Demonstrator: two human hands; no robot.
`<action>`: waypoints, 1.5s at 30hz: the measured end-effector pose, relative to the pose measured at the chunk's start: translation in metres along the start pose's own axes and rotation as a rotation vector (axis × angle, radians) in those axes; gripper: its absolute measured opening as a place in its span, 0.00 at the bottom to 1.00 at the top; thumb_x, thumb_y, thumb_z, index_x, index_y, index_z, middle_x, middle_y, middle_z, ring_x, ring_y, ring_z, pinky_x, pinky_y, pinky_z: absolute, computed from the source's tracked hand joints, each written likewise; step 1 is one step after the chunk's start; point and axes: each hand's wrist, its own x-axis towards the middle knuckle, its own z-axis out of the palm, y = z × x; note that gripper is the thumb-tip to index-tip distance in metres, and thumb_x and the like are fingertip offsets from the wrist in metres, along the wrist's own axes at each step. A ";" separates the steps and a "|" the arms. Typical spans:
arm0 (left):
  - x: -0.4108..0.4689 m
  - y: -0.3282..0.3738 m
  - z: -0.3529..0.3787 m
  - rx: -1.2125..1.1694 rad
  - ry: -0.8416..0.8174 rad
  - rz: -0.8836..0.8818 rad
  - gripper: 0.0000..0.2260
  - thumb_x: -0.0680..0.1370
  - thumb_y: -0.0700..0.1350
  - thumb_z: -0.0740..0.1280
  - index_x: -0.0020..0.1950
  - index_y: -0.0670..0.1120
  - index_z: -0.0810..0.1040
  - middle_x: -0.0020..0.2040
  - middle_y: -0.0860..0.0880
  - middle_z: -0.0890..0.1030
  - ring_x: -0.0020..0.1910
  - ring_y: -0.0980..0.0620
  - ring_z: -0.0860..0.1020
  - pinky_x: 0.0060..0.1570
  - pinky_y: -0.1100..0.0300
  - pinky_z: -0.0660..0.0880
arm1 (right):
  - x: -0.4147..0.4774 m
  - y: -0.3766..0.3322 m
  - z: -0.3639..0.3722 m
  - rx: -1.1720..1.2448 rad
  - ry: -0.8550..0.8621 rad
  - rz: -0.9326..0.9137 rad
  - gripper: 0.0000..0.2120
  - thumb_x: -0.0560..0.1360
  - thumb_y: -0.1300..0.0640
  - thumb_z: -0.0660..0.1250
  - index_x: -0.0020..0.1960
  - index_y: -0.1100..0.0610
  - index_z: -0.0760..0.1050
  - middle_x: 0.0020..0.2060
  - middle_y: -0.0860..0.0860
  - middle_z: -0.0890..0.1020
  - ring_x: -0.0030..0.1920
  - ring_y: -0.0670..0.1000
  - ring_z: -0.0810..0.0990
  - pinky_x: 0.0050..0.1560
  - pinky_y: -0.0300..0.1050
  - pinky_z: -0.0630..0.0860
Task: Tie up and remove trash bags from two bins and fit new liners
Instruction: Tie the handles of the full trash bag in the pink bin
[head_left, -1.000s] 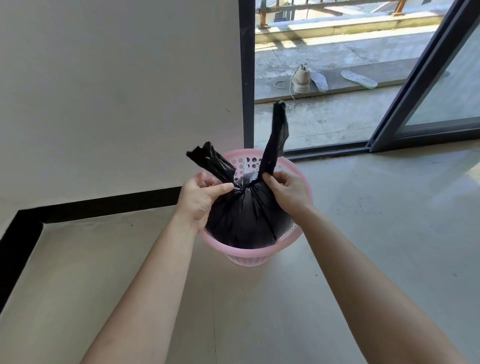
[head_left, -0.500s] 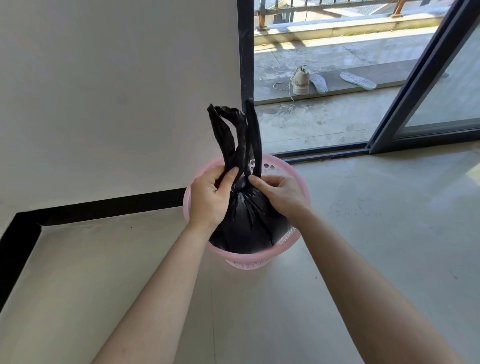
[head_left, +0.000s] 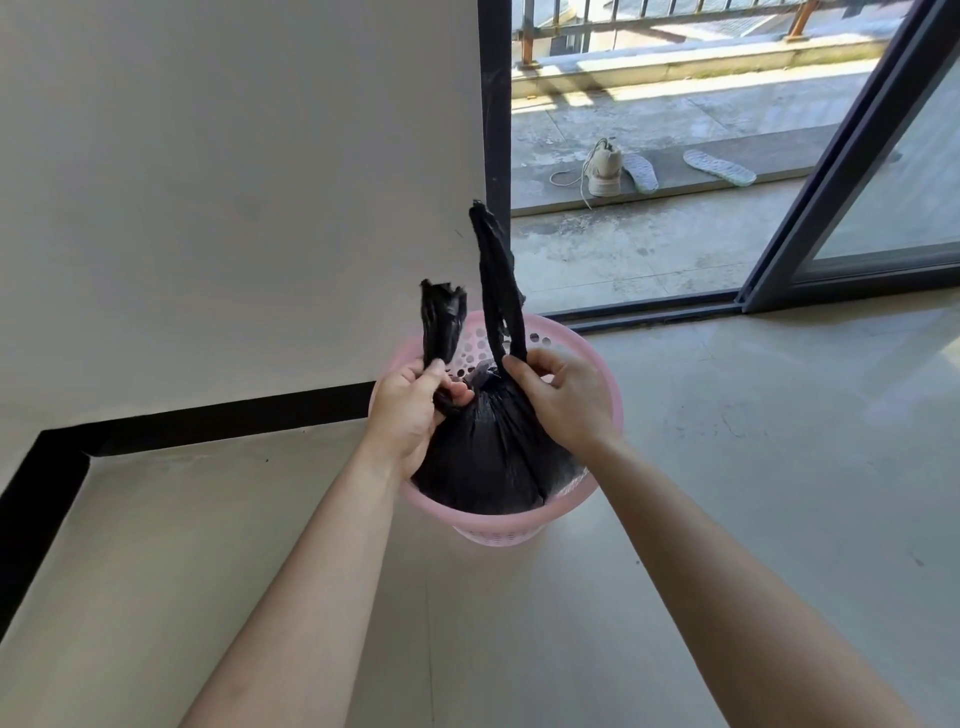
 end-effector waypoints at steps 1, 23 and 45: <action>0.000 0.000 0.000 0.015 0.021 0.012 0.15 0.84 0.41 0.60 0.38 0.41 0.75 0.32 0.46 0.80 0.36 0.49 0.80 0.42 0.60 0.79 | -0.001 -0.002 0.001 0.010 -0.009 -0.024 0.09 0.77 0.45 0.68 0.45 0.48 0.83 0.35 0.43 0.83 0.34 0.42 0.79 0.38 0.40 0.71; 0.000 0.005 -0.028 0.174 -0.248 0.056 0.13 0.78 0.46 0.69 0.36 0.46 0.70 0.30 0.51 0.67 0.32 0.54 0.66 0.41 0.58 0.66 | 0.003 -0.016 -0.006 -0.063 -0.382 -0.124 0.03 0.75 0.50 0.73 0.46 0.46 0.85 0.38 0.31 0.83 0.43 0.34 0.81 0.46 0.26 0.71; -0.004 0.011 -0.029 0.213 -0.369 -0.004 0.10 0.78 0.51 0.70 0.39 0.48 0.77 0.32 0.50 0.74 0.33 0.54 0.69 0.37 0.64 0.69 | 0.011 -0.031 -0.014 0.847 -0.387 0.340 0.18 0.76 0.37 0.66 0.54 0.48 0.82 0.54 0.47 0.85 0.56 0.46 0.82 0.55 0.45 0.73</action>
